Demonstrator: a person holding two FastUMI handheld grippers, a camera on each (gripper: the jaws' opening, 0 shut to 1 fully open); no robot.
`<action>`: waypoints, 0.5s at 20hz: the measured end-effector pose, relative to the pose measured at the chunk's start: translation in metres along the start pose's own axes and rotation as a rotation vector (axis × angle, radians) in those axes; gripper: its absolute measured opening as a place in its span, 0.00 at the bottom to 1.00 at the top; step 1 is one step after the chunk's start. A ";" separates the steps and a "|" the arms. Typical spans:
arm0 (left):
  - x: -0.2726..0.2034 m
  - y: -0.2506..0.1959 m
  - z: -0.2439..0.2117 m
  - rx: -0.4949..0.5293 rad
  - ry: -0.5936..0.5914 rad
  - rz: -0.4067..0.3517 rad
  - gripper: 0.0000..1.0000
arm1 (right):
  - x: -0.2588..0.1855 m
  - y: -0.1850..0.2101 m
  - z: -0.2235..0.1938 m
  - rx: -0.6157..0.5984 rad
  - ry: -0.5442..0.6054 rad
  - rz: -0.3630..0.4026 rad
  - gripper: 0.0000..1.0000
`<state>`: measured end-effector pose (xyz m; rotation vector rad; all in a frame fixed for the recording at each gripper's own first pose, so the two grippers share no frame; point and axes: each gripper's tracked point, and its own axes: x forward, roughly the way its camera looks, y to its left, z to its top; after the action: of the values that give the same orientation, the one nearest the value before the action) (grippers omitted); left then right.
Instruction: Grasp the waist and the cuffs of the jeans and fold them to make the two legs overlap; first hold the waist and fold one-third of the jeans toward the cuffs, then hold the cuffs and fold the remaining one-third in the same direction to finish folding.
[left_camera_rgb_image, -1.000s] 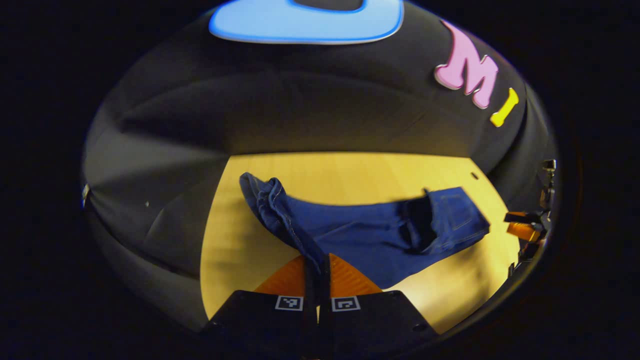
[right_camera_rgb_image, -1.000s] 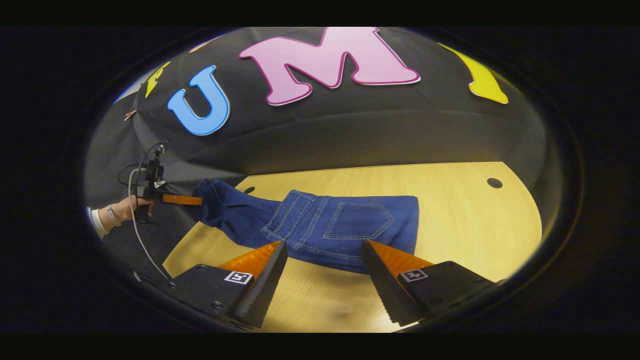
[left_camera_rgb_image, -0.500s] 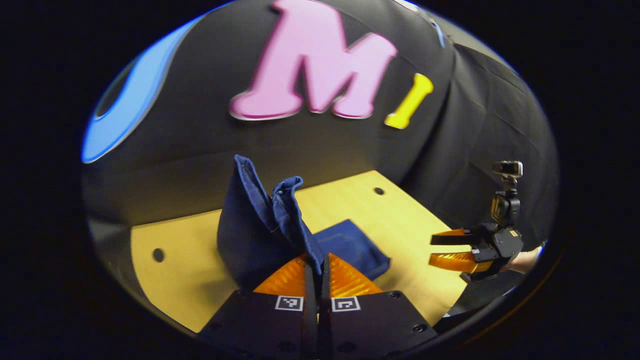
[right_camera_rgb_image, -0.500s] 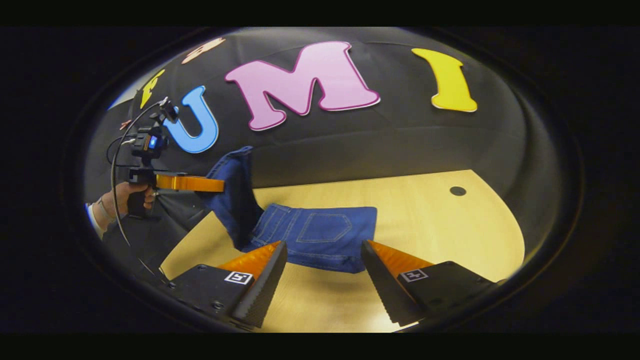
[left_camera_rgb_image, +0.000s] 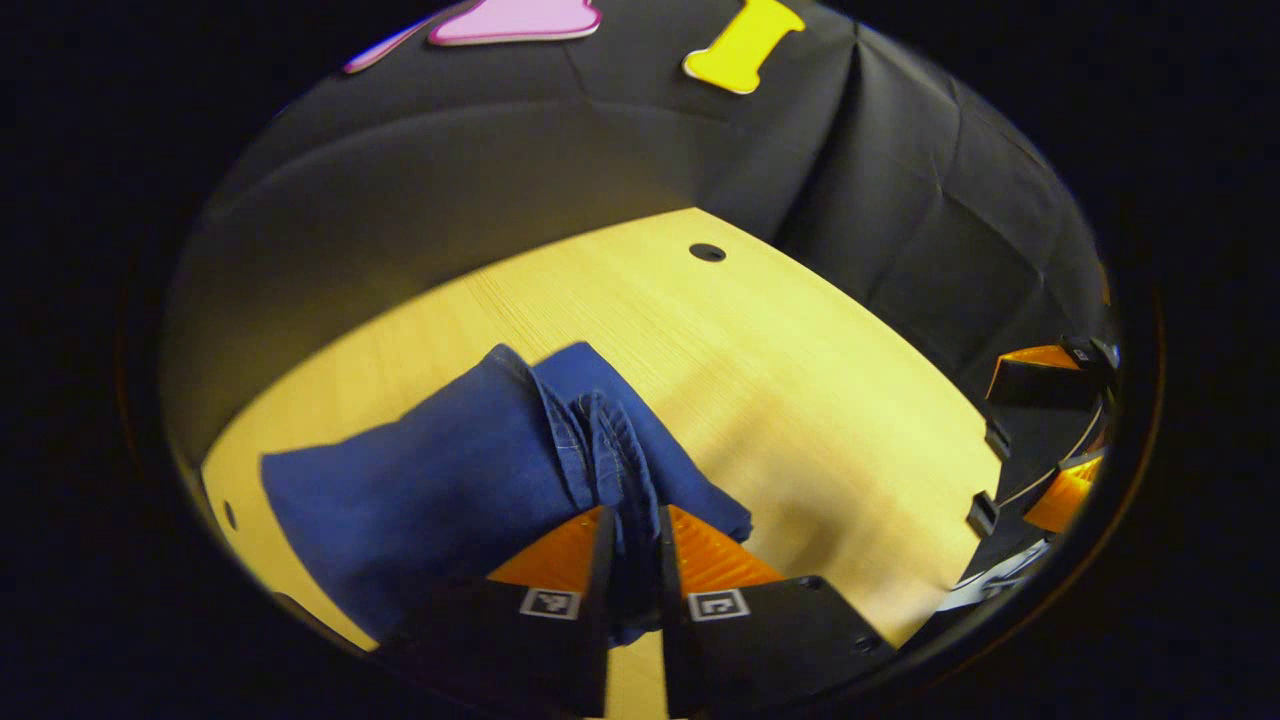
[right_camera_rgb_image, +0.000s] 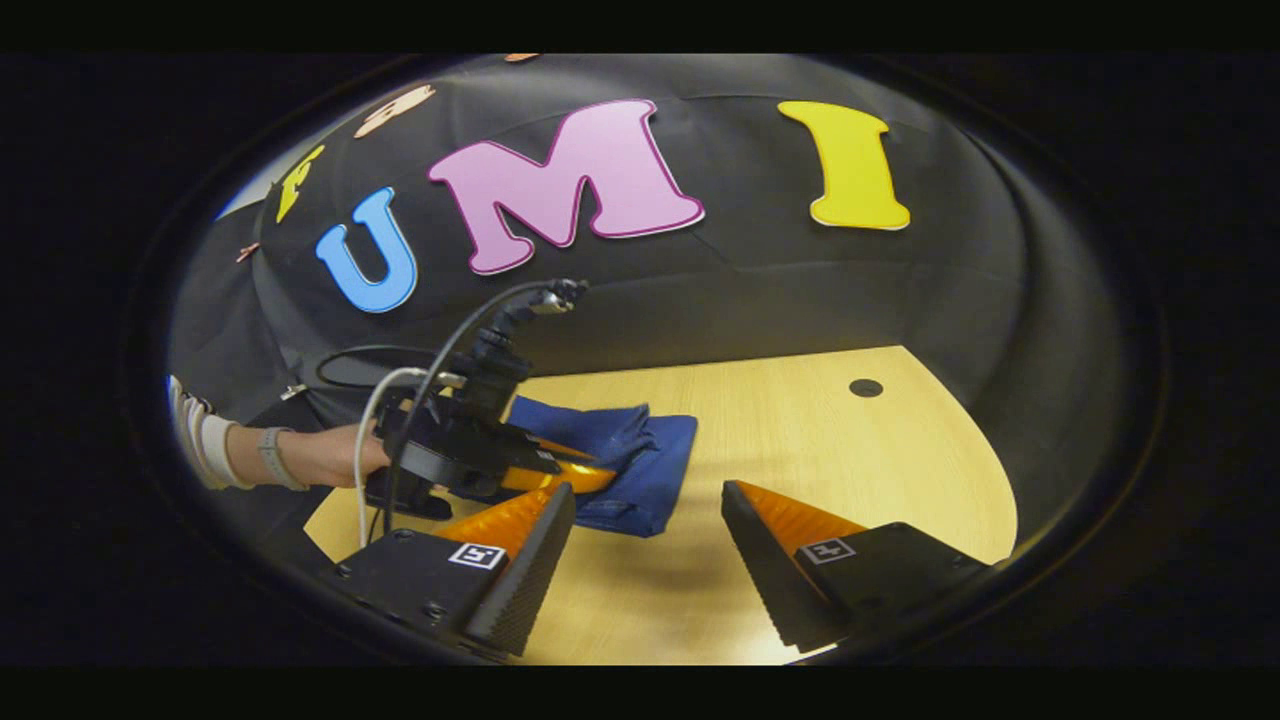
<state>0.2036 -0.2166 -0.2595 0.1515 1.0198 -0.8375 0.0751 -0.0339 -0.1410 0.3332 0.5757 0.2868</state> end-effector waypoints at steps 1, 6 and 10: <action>0.007 0.000 0.000 -0.044 -0.008 -0.002 0.29 | 0.000 -0.004 -0.001 -0.011 0.006 0.005 0.90; -0.017 -0.009 0.027 -0.152 -0.204 0.031 0.93 | 0.006 -0.015 0.006 -0.100 -0.008 0.016 0.91; -0.110 -0.010 0.041 -0.040 -0.448 0.159 0.95 | -0.010 0.000 0.030 -0.221 -0.123 -0.025 0.81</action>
<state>0.1977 -0.1831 -0.1473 0.0076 0.5936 -0.6658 0.0837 -0.0442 -0.1125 0.1292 0.4222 0.3007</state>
